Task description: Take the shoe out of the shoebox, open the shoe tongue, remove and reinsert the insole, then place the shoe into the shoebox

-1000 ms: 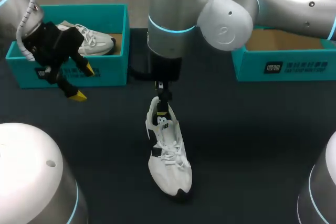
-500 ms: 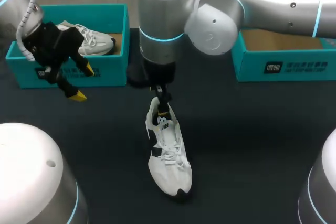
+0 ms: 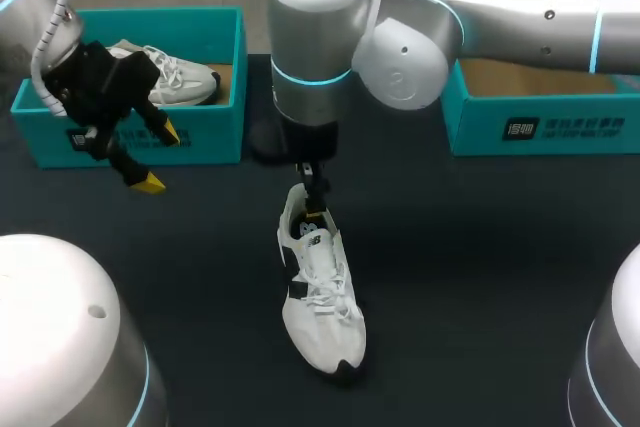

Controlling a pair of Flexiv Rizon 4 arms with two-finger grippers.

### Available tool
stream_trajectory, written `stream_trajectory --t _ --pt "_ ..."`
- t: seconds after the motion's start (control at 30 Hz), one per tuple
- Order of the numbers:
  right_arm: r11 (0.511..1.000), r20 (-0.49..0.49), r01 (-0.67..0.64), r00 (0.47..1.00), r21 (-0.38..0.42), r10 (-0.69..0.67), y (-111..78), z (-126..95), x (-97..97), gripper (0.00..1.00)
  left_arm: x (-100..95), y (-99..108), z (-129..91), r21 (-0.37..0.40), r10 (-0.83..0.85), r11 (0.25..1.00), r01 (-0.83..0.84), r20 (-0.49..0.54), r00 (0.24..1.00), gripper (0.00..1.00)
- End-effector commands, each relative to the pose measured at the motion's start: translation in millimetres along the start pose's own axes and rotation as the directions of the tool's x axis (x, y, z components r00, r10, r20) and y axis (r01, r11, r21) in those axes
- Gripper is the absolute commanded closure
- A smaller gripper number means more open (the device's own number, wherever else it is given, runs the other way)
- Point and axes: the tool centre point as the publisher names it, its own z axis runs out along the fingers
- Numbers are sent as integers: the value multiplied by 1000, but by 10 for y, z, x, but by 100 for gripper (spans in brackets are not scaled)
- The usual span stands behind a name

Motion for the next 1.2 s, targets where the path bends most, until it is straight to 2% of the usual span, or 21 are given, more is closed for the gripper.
stream_trajectory --t 0.03,0.23,0.53,0.57,0.6,0.63,0.67,0.7,0.73,0.97,1.2 --pt "1000 -15 0 1000 -9 0 26 138 -136 0 1 3 -3 -2 0 1000 0 -1 1000 0" --pt "1000 -29 -4 1000 -17 4 30 254 -226 0 1 3 -3 -2 0 1000 0 -1 1000 0" --pt "1000 -57 -7 998 -27 6 52 338 -159 0 1 3 -3 -2 0 1000 0 -1 1000 0" --pt "1000 -59 -8 998 -28 6 53 342 -147 8 1 3 -3 -2 0 1000 0 -1 1000 0" --pt "1000 -60 -9 998 -28 7 53 344 -139 27 1 3 -3 -2 0 1000 0 -1 1000 0" --pt "1000 -60 -9 998 -29 7 56 345 -131 57 1 3 -3 -2 0 1000 0 -1 1000 0" --pt "1000 -61 -9 998 -29 7 62 345 -123 75 1 3 -3 -2 0 1000 0 -1 1000 0" --pt "1000 -61 -5 998 -28 4 75 344 -116 96 1 3 -3 -2 0 1000 0 -1 1000 0" --pt "1000 -62 -4 998 -28 2 87 344 -112 100 1 3 -3 -2 0 1000 0 -1 1000 0" --pt "1000 -73 3 997 -25 -5 127 359 -58 100 1 3 -3 -2 0 1000 0 -1 1000 0" --pt "1000 -61 -1 998 -16 0 172 274 -4 100 1 3 -3 -2 0 1000 0 -1 1000 0"
